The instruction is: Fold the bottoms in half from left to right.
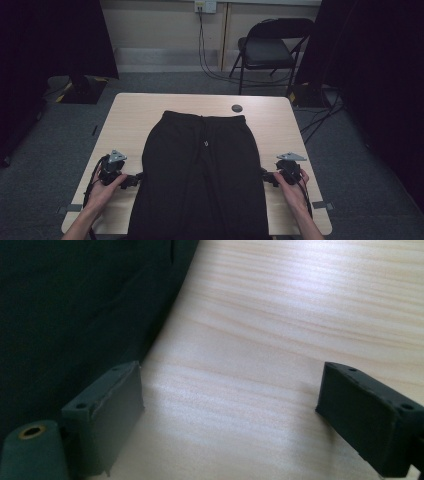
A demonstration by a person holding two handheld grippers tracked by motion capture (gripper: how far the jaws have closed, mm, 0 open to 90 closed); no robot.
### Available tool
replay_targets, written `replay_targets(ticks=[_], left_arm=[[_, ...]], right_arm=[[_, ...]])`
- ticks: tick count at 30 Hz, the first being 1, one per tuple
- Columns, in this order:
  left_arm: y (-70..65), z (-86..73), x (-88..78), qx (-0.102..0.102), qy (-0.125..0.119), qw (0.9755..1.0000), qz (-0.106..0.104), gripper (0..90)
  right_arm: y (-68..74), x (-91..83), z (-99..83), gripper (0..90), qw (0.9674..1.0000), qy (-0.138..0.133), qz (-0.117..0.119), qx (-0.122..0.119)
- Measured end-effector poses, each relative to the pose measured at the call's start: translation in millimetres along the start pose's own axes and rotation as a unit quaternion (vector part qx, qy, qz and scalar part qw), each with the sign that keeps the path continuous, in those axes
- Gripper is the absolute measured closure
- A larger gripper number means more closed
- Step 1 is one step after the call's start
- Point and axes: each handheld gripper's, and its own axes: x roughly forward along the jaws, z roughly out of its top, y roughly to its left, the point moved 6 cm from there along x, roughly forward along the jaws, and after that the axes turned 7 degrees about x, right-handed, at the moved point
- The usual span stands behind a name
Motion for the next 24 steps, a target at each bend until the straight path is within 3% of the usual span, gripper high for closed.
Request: replay_targets(ticks=[5,8,10,12,16,18,21,24], left_arm=[[-0.6,1.0,-1.4,-0.005,0.011,0.9999,0.003,0.9],[1.0,0.5,-6.3,-0.008,0.015,0.9998,0.006,7.3],[4.1,0.1,-9.9,-0.006,0.015,0.9997,0.019,18.5],[5.3,-0.7,-13.2,-0.013,0.017,0.9996,0.017,16.1],[3.8,8.4,-28.8,-0.026,-0.022,0.9993,0.012,19.2],[-2.7,16.0,-37.5,-0.028,-0.042,0.9986,-0.014,23.9],[-17.3,22.9,-43.6,-0.017,-0.055,0.9976,-0.039,27.9],[-42.6,30.7,-44.5,0.023,-0.063,0.9947,-0.078,32.2]], right_arm=[[1.6,-5.1,-0.5,14.8,0.9999,0.01,0.002,-0.007],[4.0,-6.8,0.1,14.8,0.9998,0.006,0.005,-0.016],[7.5,-9.1,0.7,14.1,0.9994,0.012,-0.003,-0.033],[13.5,-12.9,2.7,14.1,0.999,0.005,0.003,-0.043],[28.0,-22.6,3.7,14.8,0.9983,0.001,0.035,-0.046],[38.7,-28.3,4.8,15.3,0.9963,-0.004,0.064,-0.057],[54.5,-34.0,7.5,15.8,0.9937,-0.014,0.08,-0.078],[75.9,-39.1,8.2,17.4,0.99,-0.014,0.109,-0.088]])
